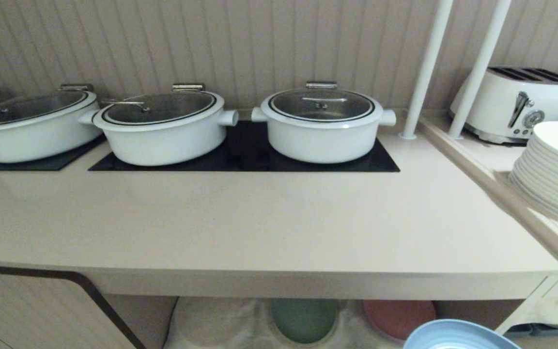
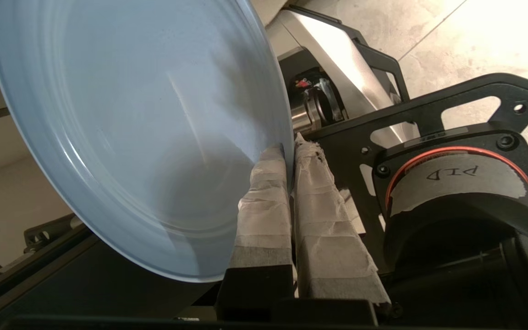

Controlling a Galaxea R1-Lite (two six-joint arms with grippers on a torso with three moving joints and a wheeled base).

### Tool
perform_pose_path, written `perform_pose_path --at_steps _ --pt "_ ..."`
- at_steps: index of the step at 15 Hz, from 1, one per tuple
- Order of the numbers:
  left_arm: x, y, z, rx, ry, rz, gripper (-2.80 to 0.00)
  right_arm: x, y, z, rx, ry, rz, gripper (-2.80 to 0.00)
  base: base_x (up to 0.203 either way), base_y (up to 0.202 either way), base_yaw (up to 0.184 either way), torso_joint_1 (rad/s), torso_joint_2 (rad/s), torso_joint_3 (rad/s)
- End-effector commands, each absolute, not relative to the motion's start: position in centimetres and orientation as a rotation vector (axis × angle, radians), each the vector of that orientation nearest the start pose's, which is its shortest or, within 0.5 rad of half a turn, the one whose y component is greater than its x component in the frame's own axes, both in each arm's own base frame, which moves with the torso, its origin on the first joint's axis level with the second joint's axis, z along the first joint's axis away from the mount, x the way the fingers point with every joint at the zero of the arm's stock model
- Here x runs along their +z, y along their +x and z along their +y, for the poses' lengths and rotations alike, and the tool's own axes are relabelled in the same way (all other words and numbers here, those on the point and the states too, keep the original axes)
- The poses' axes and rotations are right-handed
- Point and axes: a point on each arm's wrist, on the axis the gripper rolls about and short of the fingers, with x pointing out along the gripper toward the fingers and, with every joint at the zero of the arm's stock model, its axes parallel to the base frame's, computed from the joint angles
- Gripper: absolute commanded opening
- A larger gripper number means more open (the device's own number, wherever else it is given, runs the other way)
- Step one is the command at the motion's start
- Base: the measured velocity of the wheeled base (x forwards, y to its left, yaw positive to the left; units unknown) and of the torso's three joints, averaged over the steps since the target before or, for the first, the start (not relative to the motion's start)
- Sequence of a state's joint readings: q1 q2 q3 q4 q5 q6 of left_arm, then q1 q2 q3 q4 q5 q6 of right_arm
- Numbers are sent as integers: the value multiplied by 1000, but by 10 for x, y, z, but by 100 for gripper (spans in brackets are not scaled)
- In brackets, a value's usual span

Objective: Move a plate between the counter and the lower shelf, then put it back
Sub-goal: Put the plate in the cupboard

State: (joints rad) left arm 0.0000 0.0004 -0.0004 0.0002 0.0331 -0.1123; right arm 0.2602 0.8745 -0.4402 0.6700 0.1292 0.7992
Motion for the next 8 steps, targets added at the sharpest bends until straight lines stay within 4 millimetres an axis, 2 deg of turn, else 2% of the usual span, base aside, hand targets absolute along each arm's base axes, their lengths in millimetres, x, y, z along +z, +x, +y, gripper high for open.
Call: perform_pose_path --at_steps 1,8 --pt "75 -23 1 34 -114 -2 -280 133 41 14 -113 637 1185 -280 0 0 0 -275 562 279" --pt "76 -23 1 34 -114 -2 -280 133 41 14 -113 636 1185 -280 0 0 0 -264 536 264"
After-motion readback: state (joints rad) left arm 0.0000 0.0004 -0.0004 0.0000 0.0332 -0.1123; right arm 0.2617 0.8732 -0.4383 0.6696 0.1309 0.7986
